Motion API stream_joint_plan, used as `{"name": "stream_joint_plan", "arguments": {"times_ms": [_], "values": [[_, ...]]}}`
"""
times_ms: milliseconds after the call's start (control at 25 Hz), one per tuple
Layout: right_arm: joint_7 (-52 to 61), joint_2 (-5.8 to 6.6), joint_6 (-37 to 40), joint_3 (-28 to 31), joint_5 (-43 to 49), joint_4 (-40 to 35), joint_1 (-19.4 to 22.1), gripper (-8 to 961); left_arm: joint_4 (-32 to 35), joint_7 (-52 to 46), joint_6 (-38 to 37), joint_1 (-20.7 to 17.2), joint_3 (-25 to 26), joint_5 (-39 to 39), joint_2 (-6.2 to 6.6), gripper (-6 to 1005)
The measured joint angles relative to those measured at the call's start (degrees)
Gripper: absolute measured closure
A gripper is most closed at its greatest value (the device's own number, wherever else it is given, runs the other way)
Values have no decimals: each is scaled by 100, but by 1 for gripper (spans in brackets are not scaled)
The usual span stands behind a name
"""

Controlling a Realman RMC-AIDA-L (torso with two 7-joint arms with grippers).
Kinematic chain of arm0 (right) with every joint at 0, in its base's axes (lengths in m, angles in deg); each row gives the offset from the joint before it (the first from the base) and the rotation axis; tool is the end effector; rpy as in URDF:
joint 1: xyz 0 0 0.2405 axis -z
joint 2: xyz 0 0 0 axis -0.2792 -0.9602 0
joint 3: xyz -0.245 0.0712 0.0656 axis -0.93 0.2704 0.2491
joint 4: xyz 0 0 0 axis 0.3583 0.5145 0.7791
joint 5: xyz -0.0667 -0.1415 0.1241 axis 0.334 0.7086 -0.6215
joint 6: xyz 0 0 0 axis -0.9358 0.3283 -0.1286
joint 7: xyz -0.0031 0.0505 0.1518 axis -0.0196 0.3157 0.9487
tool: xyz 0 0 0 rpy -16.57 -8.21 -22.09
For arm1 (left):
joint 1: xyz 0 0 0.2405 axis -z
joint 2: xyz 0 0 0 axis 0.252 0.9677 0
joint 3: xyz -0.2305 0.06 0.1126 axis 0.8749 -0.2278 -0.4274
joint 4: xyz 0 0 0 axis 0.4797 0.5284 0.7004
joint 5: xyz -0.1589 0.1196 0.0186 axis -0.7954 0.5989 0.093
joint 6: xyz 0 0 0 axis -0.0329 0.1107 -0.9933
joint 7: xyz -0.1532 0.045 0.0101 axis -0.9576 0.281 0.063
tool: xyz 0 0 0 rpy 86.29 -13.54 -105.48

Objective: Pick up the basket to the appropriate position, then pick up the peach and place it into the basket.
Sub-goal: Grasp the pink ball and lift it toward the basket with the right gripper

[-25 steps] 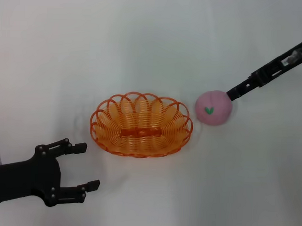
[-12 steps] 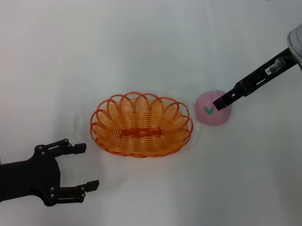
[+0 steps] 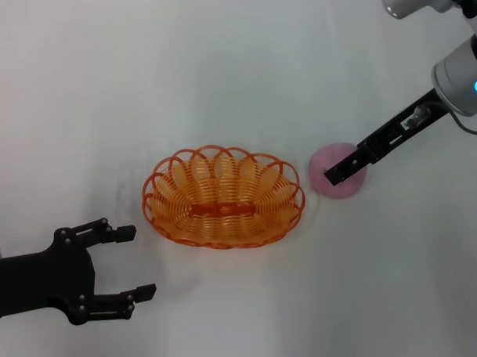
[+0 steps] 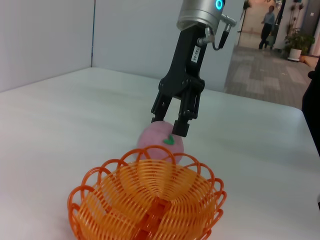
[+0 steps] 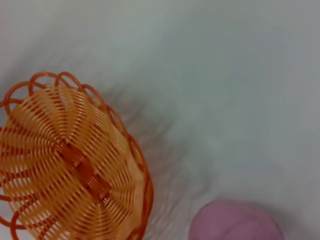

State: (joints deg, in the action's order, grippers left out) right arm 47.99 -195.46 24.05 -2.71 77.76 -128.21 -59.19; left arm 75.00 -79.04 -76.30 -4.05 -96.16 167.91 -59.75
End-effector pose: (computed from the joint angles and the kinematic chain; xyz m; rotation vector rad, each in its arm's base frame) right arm 0.2344 0.3586 -0.0225 -2.6578 1.2633 -0.4234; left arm -0.3067 0.2116 -0.0485 -2.8474 -0.4237 -0.5926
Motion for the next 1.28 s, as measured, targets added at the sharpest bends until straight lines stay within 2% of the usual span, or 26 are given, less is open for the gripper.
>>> {"name": "stream_joint_plan", "arguments": {"times_ms": [400, 640, 840, 1040, 1280], "values": [[45, 0, -143, -78, -44, 73, -1, 7, 0, -56, -1, 3, -28, -2, 0, 124], [88, 8, -238, -257, -30, 111, -5, 105, 1, -91, -17, 10, -34, -3, 0, 123], [144, 9, -256, -440, -27, 105, -8, 326, 38, -147, -66, 26, -30, -3, 8, 124], [128, 31, -237, -299, -36, -50, 16, 578, 62, -149, -92, 26, 0, 1, 9, 123], [-6, 44, 43, 65, -68, -350, 56, 653, 62, -156, -97, 32, 9, 5, 8, 124]]}}
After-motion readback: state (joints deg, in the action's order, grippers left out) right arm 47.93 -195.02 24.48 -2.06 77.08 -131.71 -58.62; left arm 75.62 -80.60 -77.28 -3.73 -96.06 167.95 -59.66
